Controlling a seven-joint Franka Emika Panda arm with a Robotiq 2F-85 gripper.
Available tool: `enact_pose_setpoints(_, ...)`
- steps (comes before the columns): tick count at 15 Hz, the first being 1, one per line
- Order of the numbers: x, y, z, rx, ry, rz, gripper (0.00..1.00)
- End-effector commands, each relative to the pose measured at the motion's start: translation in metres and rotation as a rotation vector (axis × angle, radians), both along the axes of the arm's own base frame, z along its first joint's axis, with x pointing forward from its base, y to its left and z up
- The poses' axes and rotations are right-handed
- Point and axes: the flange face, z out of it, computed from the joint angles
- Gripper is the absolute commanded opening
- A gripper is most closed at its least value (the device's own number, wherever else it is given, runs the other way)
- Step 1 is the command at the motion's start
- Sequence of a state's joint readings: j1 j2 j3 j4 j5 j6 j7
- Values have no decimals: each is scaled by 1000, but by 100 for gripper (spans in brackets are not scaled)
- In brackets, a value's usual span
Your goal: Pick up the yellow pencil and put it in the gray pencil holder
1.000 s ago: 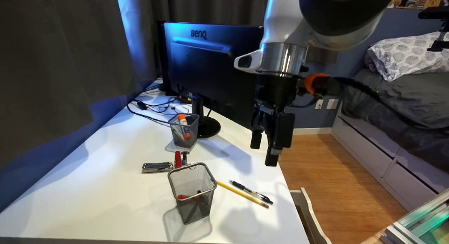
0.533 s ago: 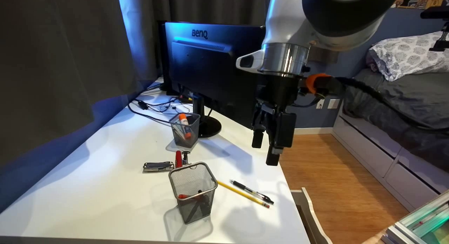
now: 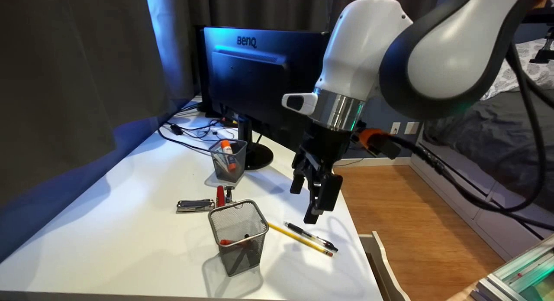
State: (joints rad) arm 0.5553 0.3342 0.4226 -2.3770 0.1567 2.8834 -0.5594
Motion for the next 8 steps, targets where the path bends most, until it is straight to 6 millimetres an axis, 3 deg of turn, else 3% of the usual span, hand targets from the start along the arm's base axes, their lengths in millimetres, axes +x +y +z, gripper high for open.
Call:
enact_pose_setpoints(1,13,7,-25,-13,-34,-4,100)
enact_pose_setpoints(8,37,31,-60,-61,-42,-121,100)
